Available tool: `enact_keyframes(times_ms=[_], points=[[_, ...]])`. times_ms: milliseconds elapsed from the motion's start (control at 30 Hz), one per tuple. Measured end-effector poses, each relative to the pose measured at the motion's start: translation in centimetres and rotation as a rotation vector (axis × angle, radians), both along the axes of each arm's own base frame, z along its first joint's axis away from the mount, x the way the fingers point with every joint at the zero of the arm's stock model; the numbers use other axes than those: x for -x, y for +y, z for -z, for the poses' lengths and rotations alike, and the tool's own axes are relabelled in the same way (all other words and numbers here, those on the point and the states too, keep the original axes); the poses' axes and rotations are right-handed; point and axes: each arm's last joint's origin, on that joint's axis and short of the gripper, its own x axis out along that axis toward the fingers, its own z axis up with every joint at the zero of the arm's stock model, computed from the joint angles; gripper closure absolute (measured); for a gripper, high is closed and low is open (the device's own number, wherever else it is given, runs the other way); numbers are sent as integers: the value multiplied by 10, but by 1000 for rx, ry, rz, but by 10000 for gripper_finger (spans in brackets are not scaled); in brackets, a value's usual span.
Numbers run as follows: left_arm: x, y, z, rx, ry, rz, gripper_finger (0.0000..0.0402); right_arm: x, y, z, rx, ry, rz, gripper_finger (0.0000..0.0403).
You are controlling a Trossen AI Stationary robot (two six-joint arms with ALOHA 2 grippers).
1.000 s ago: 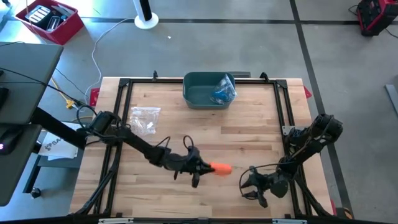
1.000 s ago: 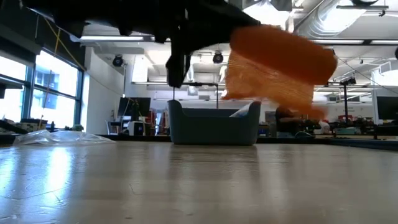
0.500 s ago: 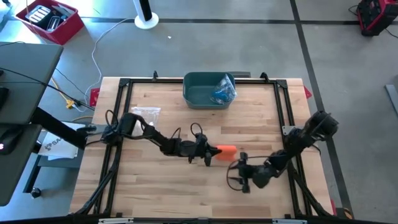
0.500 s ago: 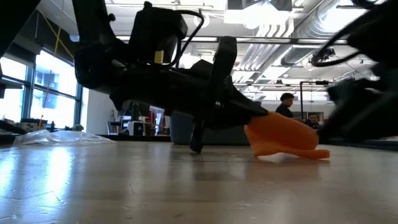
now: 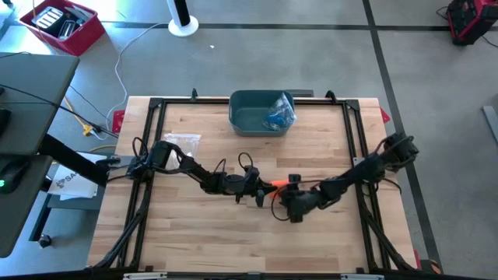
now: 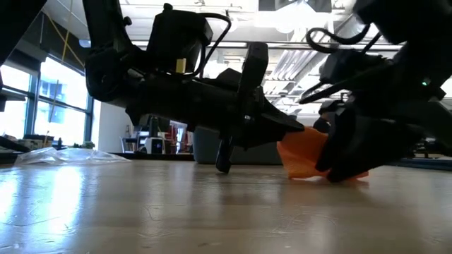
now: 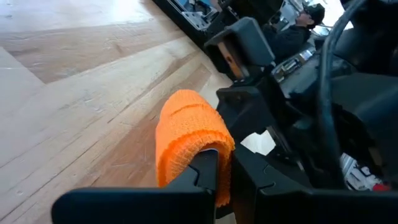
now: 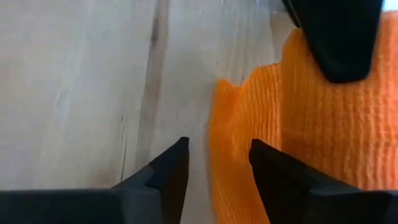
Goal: Roll bandage
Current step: Roll the orange bandage
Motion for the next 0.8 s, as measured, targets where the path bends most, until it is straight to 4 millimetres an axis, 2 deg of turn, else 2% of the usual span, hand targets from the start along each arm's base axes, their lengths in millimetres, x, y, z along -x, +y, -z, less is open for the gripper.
enact_keyframes(times_ms=[200,400,467,600,733,800], points=[[0,0,-1,7,-14,-6,389,1,-19,8,-39,48,-9,299],[1,-2,-1,-4,-18,-12,389,9,-32,19,-70,-27,-43,387],[1,-3,-1,-8,-28,-35,389,12,-31,21,-114,-42,-30,397],[1,-2,-5,-14,-79,-68,389,17,-15,21,-203,-64,-3,399],[0,0,-6,-24,-87,-104,389,25,19,16,-306,-132,-61,401],[1,-1,-5,-38,-81,-111,389,27,35,12,-294,-156,-59,402]])
